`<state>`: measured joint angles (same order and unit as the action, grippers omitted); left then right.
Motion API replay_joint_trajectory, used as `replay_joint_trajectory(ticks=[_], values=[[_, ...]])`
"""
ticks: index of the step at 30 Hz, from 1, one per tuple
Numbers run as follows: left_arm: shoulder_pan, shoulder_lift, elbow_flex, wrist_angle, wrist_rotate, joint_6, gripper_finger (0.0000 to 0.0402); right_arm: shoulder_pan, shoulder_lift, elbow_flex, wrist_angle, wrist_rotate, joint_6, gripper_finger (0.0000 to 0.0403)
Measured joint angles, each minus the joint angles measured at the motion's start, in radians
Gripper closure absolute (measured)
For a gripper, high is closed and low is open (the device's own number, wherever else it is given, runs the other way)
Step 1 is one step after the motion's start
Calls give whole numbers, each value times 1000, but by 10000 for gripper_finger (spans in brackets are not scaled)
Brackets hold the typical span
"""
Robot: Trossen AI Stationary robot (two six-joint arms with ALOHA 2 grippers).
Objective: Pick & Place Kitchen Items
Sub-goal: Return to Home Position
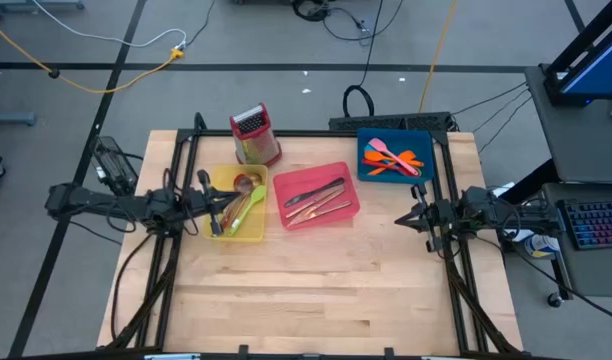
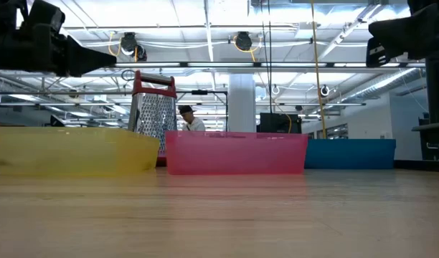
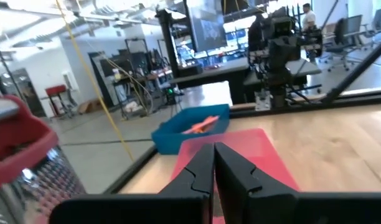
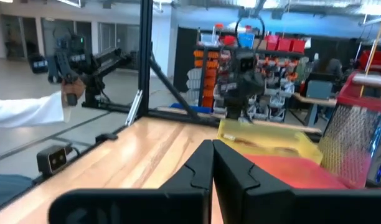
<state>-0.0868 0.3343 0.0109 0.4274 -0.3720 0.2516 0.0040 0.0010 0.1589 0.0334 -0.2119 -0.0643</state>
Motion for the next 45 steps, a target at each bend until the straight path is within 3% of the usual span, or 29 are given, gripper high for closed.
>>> replay_joint_trajectory(ticks=[8, 23, 45], values=[[46, -108, 0, -22, 68, 66, 393, 0, 2, -58, -3, -2, 0, 401], [125, -328, 1, -287, 138, 36, 378, 0, 2, -101, 5, -2, 12, 402], [195, -327, 4, -403, 246, -54, 378, 0, 40, -105, 10, 1, 8, 399]])
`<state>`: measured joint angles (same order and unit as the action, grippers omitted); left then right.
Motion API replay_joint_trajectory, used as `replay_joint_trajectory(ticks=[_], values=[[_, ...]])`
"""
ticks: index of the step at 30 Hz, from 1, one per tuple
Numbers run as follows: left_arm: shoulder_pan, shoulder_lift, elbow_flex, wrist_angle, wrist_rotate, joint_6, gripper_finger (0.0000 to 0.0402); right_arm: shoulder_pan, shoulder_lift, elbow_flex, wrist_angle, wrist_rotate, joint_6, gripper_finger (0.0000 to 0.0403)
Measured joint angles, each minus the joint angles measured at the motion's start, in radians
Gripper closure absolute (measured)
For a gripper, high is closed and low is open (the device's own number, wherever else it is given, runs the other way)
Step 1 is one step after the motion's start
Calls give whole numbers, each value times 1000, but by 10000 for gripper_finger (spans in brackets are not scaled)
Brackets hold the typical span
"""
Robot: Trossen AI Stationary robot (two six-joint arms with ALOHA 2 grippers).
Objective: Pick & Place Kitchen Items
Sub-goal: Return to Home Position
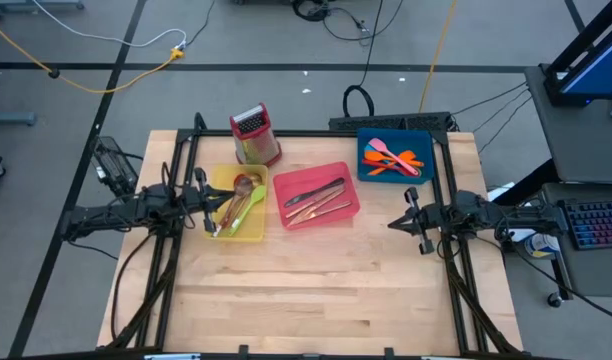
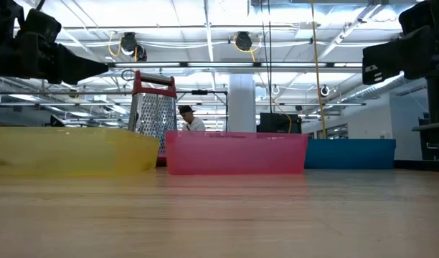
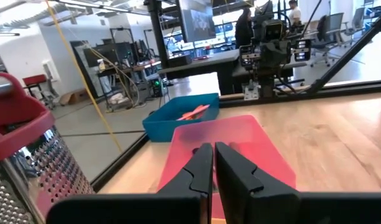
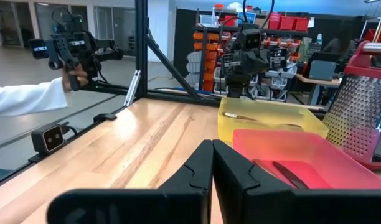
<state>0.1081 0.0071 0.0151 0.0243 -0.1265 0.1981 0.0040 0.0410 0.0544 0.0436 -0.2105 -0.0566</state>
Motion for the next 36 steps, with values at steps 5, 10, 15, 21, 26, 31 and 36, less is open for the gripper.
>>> replay_joint_trajectory(ticks=[5, 10, 15, 21, 26, 31, 36], values=[[0, 0, 0, 0, -5, 0, 378, 0, 0, 0, 31, -1, 0, 399], [0, 0, -3, 29, -8, -29, 378, 0, 1, 0, 45, -3, 0, 399], [0, 0, -5, 57, -12, -25, 378, 0, 1, 0, 50, -3, 0, 399], [0, 0, -5, 57, -12, -27, 378, 0, 1, 0, 52, -2, 0, 399], [0, 0, -5, 59, -12, -28, 378, 0, 1, 0, 55, -2, 0, 399], [0, 0, -5, 60, -12, -25, 378, 0, 1, 0, 55, -1, 0, 399], [0, 0, -5, 60, -11, -25, 378, 0, 0, 0, 55, -1, 0, 399]])
